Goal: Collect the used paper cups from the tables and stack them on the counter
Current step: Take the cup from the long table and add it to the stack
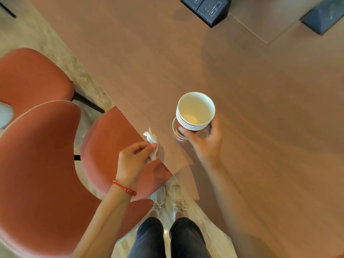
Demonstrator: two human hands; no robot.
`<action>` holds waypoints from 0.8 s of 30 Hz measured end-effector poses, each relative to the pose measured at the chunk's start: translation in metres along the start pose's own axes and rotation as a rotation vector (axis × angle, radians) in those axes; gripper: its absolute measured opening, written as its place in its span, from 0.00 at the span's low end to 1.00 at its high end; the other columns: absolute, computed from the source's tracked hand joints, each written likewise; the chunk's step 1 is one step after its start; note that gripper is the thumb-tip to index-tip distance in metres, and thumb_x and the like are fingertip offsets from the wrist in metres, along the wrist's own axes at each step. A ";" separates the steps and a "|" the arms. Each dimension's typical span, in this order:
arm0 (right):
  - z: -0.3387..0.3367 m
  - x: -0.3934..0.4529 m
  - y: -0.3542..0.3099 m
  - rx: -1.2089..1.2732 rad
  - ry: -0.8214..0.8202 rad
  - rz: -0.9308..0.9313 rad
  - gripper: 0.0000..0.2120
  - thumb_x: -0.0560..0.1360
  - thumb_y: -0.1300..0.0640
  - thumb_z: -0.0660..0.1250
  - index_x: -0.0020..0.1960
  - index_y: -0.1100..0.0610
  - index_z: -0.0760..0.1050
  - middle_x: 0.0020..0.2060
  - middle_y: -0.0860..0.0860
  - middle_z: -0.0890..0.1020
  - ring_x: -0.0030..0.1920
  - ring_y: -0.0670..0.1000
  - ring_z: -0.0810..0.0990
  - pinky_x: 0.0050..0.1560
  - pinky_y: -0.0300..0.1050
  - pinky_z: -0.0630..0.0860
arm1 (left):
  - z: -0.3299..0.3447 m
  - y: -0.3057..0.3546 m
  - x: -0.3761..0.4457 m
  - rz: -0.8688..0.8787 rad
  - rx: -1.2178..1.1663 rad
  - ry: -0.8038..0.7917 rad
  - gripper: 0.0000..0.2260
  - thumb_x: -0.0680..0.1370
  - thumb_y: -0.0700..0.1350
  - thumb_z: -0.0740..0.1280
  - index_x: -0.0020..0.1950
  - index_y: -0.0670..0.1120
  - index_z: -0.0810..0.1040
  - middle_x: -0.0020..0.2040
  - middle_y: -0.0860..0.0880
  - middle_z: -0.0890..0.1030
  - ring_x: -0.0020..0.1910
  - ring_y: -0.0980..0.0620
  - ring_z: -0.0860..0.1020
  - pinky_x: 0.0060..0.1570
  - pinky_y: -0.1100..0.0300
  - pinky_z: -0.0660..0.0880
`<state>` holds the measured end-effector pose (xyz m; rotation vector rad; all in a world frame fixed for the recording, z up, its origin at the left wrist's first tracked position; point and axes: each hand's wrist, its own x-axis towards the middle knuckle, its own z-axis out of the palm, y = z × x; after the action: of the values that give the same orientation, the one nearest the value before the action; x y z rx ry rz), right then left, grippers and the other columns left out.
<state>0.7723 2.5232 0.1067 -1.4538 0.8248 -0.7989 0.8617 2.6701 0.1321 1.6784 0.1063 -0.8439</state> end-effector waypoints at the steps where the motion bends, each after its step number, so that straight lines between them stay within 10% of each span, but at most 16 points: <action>1: 0.001 0.001 0.004 -0.021 -0.007 -0.007 0.29 0.58 0.48 0.78 0.56 0.46 0.71 0.51 0.42 0.79 0.54 0.45 0.78 0.55 0.40 0.73 | -0.001 -0.001 0.001 -0.002 0.002 0.008 0.03 0.72 0.38 0.70 0.39 0.40 0.81 0.34 0.45 0.82 0.33 0.54 0.80 0.38 0.63 0.79; 13: 0.001 0.002 0.052 -0.164 -0.034 0.040 0.33 0.58 0.40 0.77 0.60 0.32 0.67 0.54 0.32 0.76 0.58 0.41 0.75 0.55 0.31 0.70 | -0.006 -0.008 0.015 -0.012 -0.011 0.038 0.03 0.71 0.39 0.71 0.38 0.43 0.82 0.33 0.47 0.82 0.35 0.51 0.80 0.42 0.59 0.80; 24: 0.004 0.001 0.059 -0.174 -0.065 0.110 0.34 0.60 0.48 0.78 0.62 0.53 0.71 0.54 0.46 0.79 0.56 0.41 0.76 0.53 0.33 0.73 | -0.008 -0.013 0.006 -0.010 -0.055 0.065 0.02 0.71 0.38 0.71 0.39 0.42 0.82 0.33 0.47 0.83 0.34 0.51 0.81 0.39 0.61 0.80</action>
<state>0.7747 2.5227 0.0472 -1.5642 0.9346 -0.6065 0.8633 2.6785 0.1187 1.6551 0.1807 -0.7875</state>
